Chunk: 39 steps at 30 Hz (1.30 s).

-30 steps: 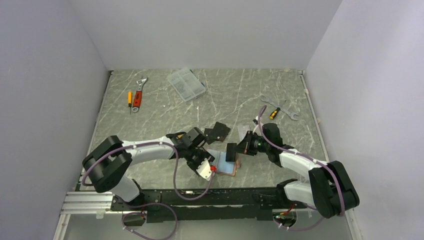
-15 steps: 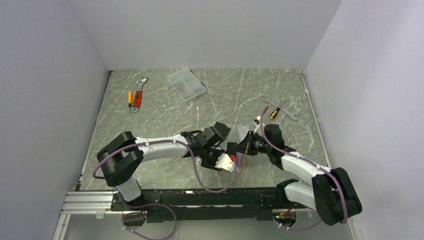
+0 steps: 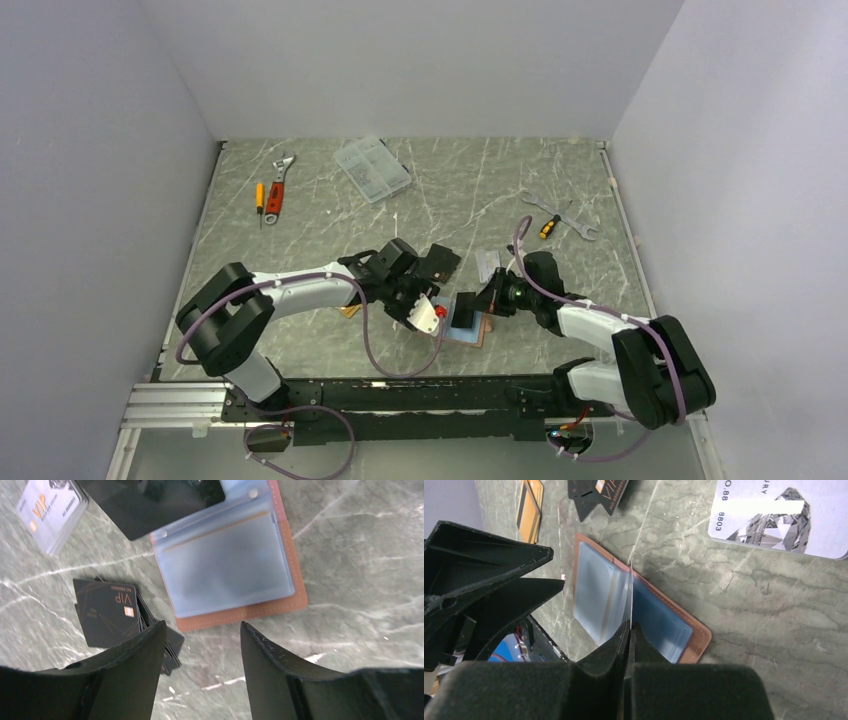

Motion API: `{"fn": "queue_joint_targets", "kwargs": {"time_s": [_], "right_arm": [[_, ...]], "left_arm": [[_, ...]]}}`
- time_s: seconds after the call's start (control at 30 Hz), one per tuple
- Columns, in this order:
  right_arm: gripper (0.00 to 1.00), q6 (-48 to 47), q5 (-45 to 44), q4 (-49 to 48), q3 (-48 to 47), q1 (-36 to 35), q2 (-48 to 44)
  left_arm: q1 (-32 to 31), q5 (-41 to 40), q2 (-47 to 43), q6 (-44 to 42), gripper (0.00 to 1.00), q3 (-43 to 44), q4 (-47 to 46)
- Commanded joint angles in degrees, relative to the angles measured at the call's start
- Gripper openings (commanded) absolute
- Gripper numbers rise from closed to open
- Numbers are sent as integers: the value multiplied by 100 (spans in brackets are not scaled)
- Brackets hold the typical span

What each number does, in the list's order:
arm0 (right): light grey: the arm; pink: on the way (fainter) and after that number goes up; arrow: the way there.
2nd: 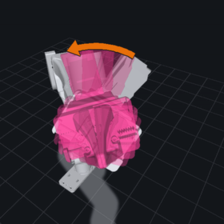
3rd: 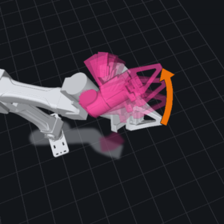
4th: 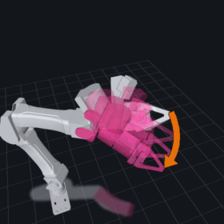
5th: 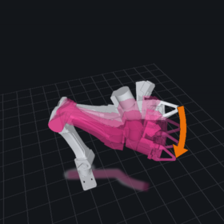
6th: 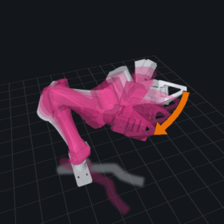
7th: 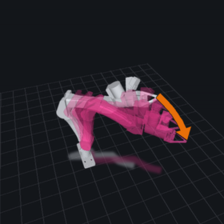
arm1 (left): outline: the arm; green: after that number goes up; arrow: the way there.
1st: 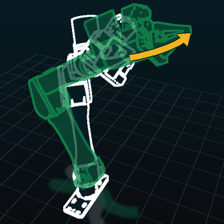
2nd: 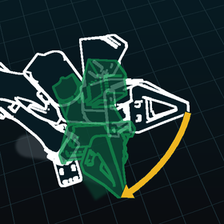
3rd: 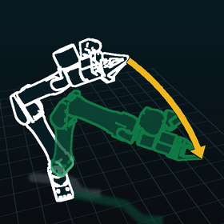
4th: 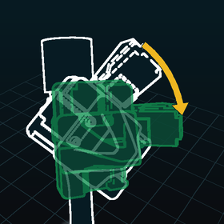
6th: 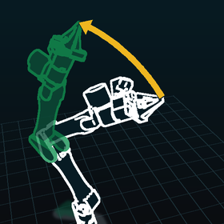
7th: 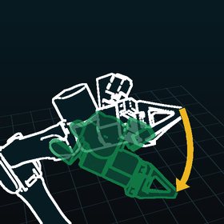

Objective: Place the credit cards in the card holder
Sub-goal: Insert the credit card into the card holder.

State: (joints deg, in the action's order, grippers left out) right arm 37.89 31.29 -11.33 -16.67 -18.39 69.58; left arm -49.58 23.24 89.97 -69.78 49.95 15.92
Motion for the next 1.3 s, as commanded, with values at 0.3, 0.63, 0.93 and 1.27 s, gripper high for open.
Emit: {"fn": "queue_joint_targets", "kwargs": {"time_s": [0.3, 0.63, 0.93, 1.27], "right_arm": [[0, -142, 243, -814, -666, -32, 1213], [0, 218, 346, -1165, -390, -16, 396], [0, 588, 650, -1983, -189, -42, 921], [0, 684, 784, -2315, -147, -57, 1104]], "left_arm": [[-190, 352, 201, -346, 56, -174, -178], [-265, 301, -208, -212, 48, -633, 223], [-263, 293, -118, -456, 58, -203, 679], [-167, 301, -165, -686, 56, -2, 1060]]}}
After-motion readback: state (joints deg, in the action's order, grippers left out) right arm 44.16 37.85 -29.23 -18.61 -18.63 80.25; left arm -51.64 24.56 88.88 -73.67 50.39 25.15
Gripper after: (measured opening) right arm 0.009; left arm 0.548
